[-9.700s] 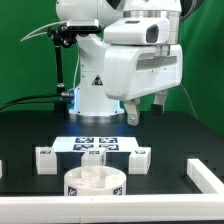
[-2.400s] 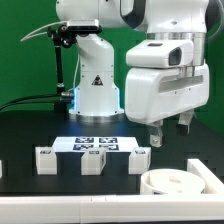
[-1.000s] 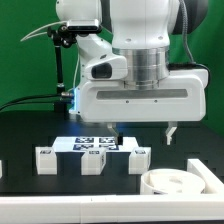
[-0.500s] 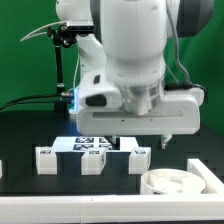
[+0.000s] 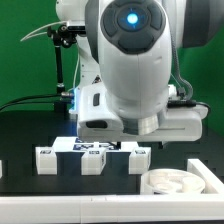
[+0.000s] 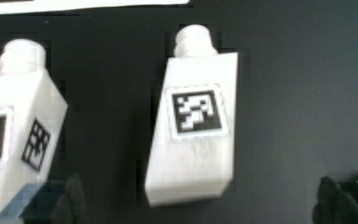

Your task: Assemble stool

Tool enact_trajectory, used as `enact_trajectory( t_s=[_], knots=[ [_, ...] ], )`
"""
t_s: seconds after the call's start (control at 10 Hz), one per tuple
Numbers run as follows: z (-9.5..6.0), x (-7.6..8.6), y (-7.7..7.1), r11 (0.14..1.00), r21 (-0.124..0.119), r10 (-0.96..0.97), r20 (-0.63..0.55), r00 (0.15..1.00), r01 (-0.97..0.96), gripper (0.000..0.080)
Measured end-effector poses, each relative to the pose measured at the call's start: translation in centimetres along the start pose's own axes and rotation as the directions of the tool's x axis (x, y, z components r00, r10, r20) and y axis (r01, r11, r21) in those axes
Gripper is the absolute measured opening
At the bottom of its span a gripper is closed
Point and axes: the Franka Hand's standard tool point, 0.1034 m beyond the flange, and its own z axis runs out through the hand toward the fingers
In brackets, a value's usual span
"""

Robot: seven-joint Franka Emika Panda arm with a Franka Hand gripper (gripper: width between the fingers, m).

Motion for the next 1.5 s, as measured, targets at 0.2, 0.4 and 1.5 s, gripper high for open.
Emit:
enact_trajectory(
  t_s=[0.2,0.4,1.5],
  knots=[
    [-0.1,0.5,-0.3,1.000,0.001,-0.006,-0.009,1.000,0.006,0.0649],
    [0.2,0.6,-0.4,1.000,0.003,-0.002,-0.005,1.000,0.002,0.0649],
    [4.8,1.0,-1.2,0.996,0.072,0.049,0.109,0.993,-0.057,0.0547]
  ],
)
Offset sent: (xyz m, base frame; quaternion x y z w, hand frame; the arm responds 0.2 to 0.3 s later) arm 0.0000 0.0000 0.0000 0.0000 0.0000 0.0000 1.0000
